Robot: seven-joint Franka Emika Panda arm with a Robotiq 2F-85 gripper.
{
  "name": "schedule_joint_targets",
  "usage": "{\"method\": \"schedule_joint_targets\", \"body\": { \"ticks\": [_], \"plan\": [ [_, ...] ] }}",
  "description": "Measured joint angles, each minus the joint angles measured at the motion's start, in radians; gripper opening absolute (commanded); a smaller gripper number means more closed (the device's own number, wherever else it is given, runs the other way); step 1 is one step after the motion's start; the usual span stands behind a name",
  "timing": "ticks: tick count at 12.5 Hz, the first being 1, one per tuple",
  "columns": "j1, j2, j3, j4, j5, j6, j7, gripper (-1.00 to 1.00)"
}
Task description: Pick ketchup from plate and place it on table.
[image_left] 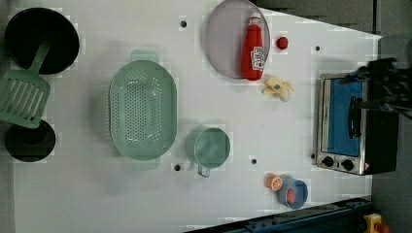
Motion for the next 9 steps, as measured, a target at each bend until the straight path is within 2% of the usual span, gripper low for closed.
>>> {"method": "schedule_joint_targets", "body": {
  "ticks": [3,9],
  "plan": [
    [0.007,0.110,0.001,-0.012,-0.001,0.099,-0.106,1.00],
    [0.010,0.288,-0.002,-0.024,-0.005,0.407,-0.406,1.00]
  ]
}}
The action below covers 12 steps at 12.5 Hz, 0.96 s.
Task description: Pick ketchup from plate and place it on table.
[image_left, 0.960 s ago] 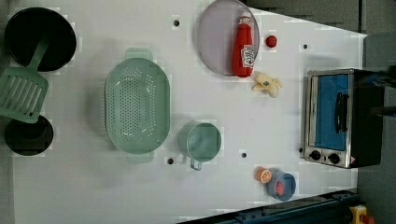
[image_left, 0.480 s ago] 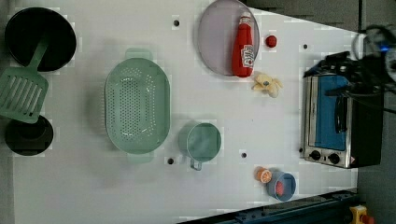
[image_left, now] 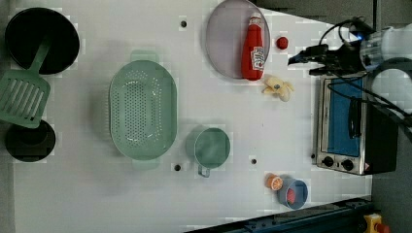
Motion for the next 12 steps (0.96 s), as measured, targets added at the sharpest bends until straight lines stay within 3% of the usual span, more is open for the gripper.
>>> {"method": "schedule_joint_targets", "body": {
  "ticks": [12],
  "plan": [
    [0.027,0.287,0.006,0.010,-0.010,0.370,-0.151,1.00]
  ]
}}
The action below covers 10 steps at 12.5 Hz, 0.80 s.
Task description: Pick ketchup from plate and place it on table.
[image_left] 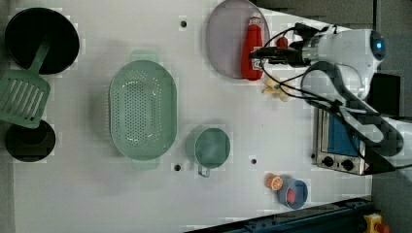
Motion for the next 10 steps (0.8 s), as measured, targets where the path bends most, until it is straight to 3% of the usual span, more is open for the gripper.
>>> {"method": "schedule_joint_targets", "body": {
  "ticks": [4,5,7,8,10],
  "plan": [
    [0.009,0.075,0.001,-0.003,-0.003,0.068,0.000,1.00],
    [0.013,0.086,-0.002,-0.003,-0.004,0.069,0.000,0.90],
    [0.016,0.089,-0.006,0.008,-0.009,0.073,0.000,0.41],
    [0.017,0.089,-0.005,0.018,-0.013,0.072,0.000,0.27],
    [0.020,0.085,-0.006,0.026,-0.019,0.074,0.000,0.26]
  ]
}}
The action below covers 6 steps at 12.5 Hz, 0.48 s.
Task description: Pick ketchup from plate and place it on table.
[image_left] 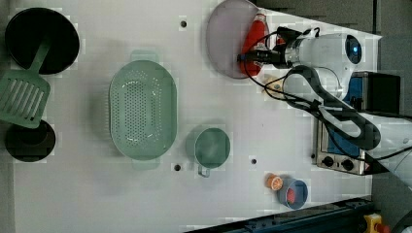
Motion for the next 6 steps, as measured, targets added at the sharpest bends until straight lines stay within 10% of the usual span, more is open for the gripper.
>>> {"method": "schedule_joint_targets", "body": {
  "ticks": [6],
  "plan": [
    [-0.006,-0.107,0.000,-0.007,0.020,-0.045,0.007,0.27]
  ]
}}
